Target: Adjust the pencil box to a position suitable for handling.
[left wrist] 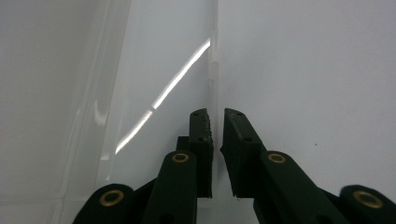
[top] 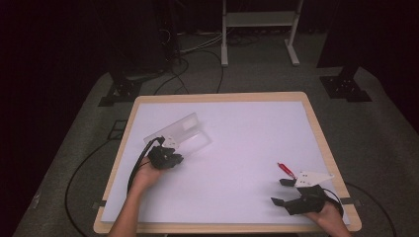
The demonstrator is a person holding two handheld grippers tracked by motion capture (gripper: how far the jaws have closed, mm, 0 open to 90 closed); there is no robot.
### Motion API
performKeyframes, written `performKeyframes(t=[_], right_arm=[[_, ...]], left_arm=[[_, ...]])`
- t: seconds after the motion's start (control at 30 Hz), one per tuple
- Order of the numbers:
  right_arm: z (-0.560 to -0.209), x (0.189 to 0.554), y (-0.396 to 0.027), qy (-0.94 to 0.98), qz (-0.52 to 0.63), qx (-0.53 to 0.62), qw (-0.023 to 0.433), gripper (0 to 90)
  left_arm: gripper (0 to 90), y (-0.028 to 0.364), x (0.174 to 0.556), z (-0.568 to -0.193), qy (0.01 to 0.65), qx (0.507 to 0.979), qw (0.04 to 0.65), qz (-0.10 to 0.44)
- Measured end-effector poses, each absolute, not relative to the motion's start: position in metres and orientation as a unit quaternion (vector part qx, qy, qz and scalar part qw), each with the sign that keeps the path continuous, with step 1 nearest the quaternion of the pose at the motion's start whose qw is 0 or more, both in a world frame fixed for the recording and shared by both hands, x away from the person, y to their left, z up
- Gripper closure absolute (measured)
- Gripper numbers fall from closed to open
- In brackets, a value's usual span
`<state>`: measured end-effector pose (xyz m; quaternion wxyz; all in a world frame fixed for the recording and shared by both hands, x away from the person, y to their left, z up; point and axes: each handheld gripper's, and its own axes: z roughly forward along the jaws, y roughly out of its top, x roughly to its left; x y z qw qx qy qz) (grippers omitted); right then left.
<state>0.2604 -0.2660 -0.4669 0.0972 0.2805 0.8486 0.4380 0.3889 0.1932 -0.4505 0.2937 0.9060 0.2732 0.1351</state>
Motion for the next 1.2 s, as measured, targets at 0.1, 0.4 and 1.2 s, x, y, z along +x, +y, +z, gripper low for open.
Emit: performKeyframes(t=[0.1, 0.4, 1.2], right_arm=[[-0.467, 0.261, -0.266, 0.848, 0.438, 0.282, 0.097, 23.9], [-0.467, 0.261, -0.266, 0.848, 0.438, 0.28, 0.1, 23.9], [-0.466, 0.261, -0.269, 0.847, 0.439, 0.282, 0.106, 24.0]], left_arm=[[84.7, 0.193, 0.39, -0.452, 0.272, 0.908, 0.291, 0.131], [88.5, 0.193, 0.39, -0.452, 0.266, 0.91, 0.289, 0.132], [89.6, 0.189, 0.377, -0.44, 0.236, 0.905, 0.318, 0.154]])
